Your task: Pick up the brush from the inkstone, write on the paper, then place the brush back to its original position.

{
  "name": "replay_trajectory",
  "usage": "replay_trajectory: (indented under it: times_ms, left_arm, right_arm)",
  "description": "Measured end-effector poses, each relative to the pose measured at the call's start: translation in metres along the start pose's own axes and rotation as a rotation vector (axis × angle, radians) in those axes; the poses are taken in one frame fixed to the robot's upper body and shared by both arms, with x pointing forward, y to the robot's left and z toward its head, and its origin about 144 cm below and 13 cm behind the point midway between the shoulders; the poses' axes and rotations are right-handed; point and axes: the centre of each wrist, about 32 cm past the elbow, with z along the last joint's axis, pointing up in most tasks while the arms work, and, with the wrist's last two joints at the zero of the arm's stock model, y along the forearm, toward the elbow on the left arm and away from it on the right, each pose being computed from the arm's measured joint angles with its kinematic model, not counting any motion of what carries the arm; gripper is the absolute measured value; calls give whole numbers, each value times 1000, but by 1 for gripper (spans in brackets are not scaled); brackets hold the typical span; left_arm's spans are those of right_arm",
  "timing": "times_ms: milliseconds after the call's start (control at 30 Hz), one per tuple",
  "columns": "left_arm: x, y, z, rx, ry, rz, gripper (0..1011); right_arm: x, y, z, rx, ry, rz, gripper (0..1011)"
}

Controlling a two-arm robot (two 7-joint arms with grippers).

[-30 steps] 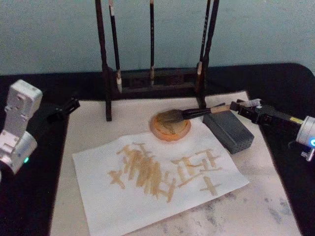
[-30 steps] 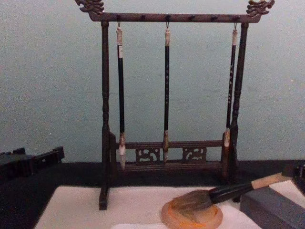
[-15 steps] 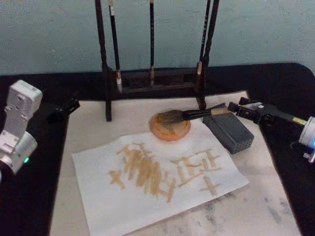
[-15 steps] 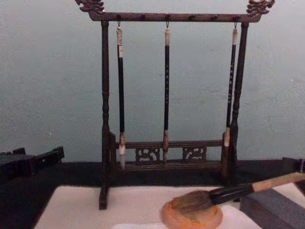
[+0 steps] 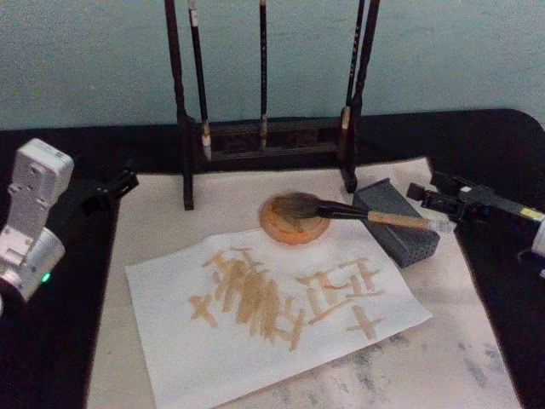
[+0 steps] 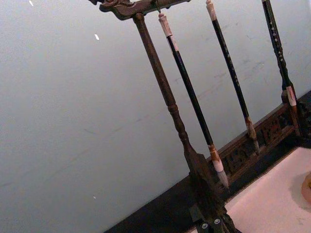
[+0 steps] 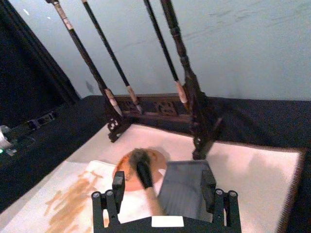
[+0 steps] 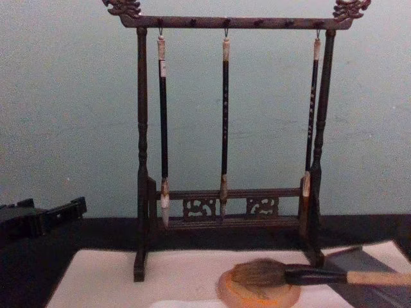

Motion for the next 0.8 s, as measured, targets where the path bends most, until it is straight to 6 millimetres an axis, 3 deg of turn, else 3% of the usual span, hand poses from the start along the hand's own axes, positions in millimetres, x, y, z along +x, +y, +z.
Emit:
replay_trajectory:
  times_ms: [400, 800]
  left_arm:
    - [0, 0, 0, 0, 0, 0, 1002]
    - [0, 0, 0, 0, 0, 0, 1002]
  right_arm:
    - [-5, -20, -3, 7, -20, -40, 1008]
    - [-27, -35, -2, 22, -75, -54, 1008]
